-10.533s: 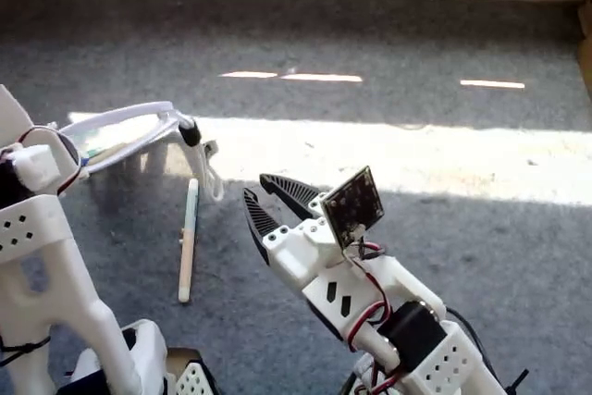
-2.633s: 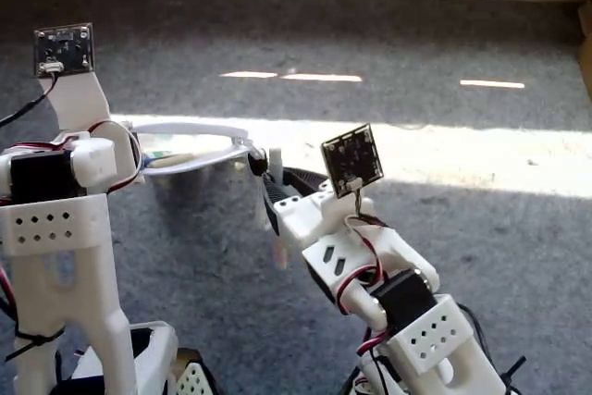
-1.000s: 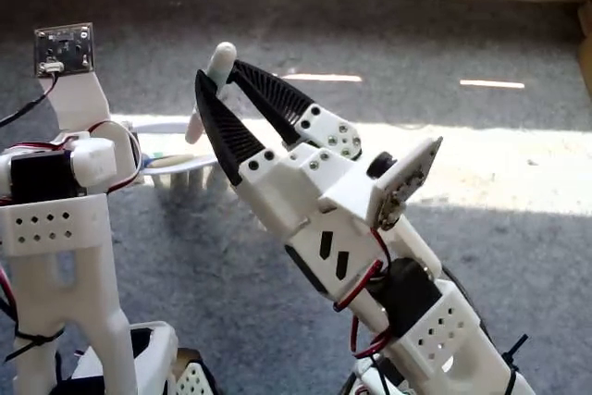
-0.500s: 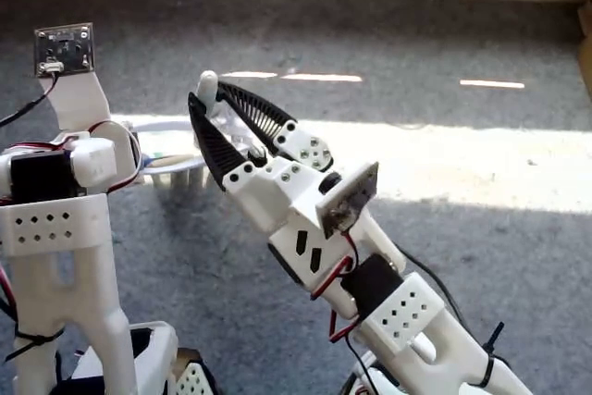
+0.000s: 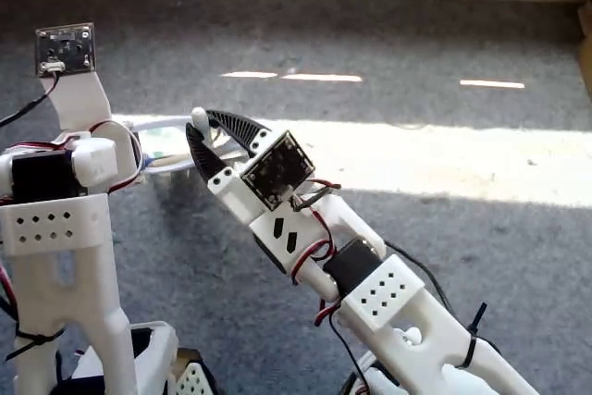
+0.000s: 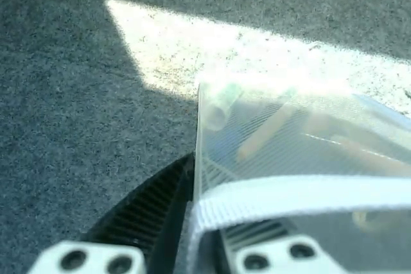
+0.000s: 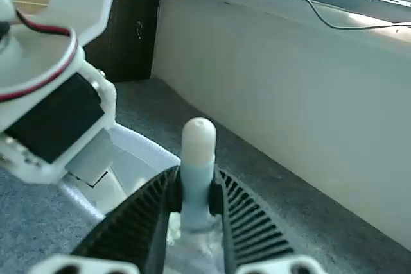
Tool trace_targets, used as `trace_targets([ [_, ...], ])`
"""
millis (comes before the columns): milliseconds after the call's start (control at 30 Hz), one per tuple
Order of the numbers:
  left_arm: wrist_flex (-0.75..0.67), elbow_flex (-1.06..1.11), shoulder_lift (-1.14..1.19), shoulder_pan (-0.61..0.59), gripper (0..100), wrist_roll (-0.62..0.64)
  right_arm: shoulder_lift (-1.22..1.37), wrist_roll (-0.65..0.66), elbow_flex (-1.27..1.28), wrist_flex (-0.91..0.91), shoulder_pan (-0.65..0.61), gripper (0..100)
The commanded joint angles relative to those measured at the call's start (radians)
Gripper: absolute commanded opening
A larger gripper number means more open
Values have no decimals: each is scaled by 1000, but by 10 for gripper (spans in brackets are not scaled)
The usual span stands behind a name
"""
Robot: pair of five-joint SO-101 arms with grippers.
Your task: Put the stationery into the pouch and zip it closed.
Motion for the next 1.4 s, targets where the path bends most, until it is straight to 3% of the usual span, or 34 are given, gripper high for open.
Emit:
trace_targets([
  [0,-3,-5,-13,-22,8,-8,-5,11,-74,93,15,6],
  [133,-3,-5,-13,-22,8,-8,-13,6,-93,134,15,24],
  [333,-3,-5,-13,-22,8,-8,-7,5,-93,153,15,155],
  [867,-3,-5,-13,-22,8,-9,-120,5,-93,160,10,155],
  [1167,-3,-5,-13,-24,8,-9,-232,8,-240,409,10,15],
  [1367,-5,-10,-13,-24,7,-9,-236,6,-265,435,15,5],
])
